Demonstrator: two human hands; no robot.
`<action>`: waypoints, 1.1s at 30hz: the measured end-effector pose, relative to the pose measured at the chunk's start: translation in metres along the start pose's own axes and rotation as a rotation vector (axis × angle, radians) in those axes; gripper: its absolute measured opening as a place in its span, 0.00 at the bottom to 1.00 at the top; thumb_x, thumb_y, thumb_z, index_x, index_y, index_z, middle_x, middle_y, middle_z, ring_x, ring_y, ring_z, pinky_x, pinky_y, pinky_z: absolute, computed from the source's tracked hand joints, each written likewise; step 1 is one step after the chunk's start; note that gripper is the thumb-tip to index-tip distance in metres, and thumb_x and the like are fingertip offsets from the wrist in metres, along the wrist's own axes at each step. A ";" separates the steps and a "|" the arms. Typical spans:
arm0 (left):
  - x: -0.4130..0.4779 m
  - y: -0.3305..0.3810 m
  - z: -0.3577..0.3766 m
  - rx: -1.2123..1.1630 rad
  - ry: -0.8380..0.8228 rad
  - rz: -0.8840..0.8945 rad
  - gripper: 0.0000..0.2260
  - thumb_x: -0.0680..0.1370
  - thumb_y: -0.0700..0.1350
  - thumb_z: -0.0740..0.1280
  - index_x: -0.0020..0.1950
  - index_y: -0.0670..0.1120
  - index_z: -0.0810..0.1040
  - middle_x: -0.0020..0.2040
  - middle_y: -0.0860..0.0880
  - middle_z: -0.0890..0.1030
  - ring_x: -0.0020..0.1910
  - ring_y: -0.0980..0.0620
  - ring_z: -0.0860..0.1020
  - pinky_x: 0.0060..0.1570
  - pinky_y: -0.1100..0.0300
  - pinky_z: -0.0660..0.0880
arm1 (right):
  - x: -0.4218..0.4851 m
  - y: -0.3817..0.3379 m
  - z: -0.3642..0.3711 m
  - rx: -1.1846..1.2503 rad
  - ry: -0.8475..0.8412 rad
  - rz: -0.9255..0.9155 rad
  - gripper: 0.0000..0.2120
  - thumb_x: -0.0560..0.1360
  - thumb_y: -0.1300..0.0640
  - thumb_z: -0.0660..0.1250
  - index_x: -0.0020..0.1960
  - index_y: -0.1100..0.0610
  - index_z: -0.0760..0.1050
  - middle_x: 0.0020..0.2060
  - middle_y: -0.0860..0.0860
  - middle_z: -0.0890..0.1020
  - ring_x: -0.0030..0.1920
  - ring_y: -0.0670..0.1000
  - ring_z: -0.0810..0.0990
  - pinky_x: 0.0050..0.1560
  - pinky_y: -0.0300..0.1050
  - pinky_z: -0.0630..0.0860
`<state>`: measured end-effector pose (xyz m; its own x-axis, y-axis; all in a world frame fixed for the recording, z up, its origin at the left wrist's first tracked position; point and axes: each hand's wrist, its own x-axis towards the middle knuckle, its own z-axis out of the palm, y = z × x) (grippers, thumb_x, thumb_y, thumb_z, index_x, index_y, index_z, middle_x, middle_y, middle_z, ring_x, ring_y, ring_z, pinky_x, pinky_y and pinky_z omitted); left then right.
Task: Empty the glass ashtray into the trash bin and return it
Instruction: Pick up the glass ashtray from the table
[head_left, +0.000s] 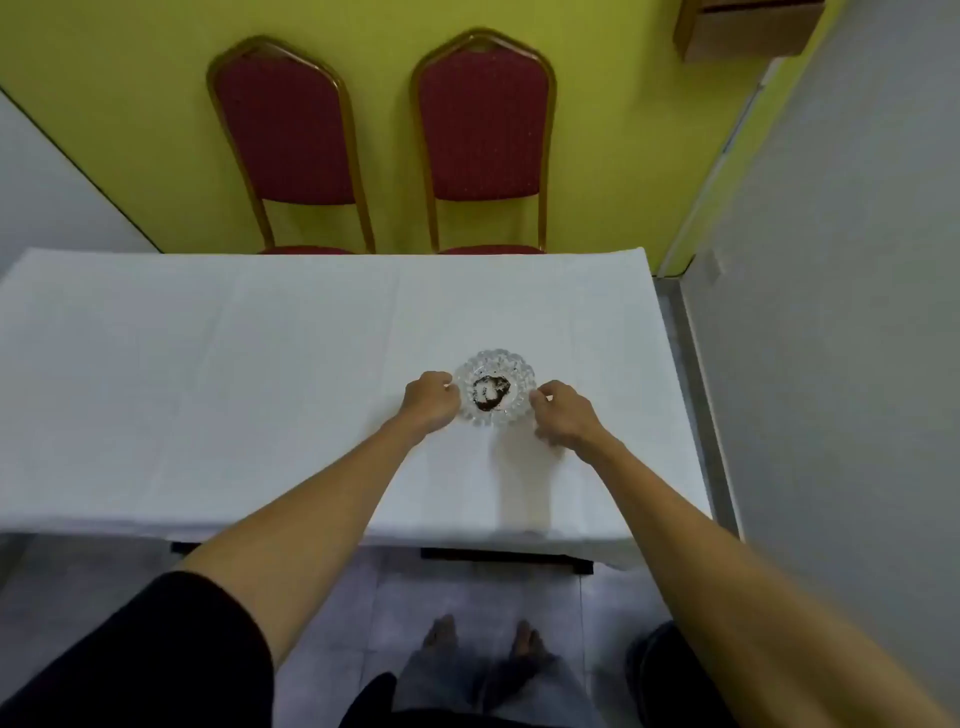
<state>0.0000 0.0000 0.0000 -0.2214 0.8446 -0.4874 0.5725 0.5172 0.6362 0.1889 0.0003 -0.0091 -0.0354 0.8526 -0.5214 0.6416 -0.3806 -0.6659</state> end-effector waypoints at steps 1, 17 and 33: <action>0.006 -0.001 0.006 -0.018 0.018 0.001 0.14 0.77 0.39 0.55 0.32 0.48 0.62 0.35 0.47 0.70 0.35 0.48 0.69 0.34 0.57 0.69 | 0.003 0.001 0.002 0.024 0.017 -0.001 0.19 0.80 0.47 0.55 0.59 0.60 0.74 0.53 0.58 0.82 0.55 0.61 0.82 0.59 0.57 0.77; 0.007 0.001 0.032 -0.103 0.091 -0.085 0.17 0.85 0.47 0.53 0.44 0.40 0.76 0.41 0.42 0.78 0.39 0.40 0.84 0.26 0.62 0.79 | 0.012 0.005 0.018 0.125 0.122 0.040 0.11 0.80 0.54 0.57 0.59 0.57 0.71 0.48 0.57 0.83 0.50 0.59 0.81 0.47 0.48 0.75; -0.065 0.025 0.071 0.108 -0.244 0.539 0.19 0.85 0.47 0.54 0.48 0.36 0.78 0.43 0.35 0.83 0.41 0.37 0.84 0.40 0.56 0.83 | -0.120 0.064 0.031 0.378 0.686 0.216 0.19 0.84 0.49 0.49 0.58 0.59 0.74 0.50 0.55 0.82 0.50 0.56 0.78 0.47 0.47 0.68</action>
<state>0.0847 -0.0520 0.0053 0.3025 0.9214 -0.2441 0.6335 -0.0029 0.7738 0.2103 -0.1370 -0.0054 0.6160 0.7296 -0.2970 0.2743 -0.5521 -0.7873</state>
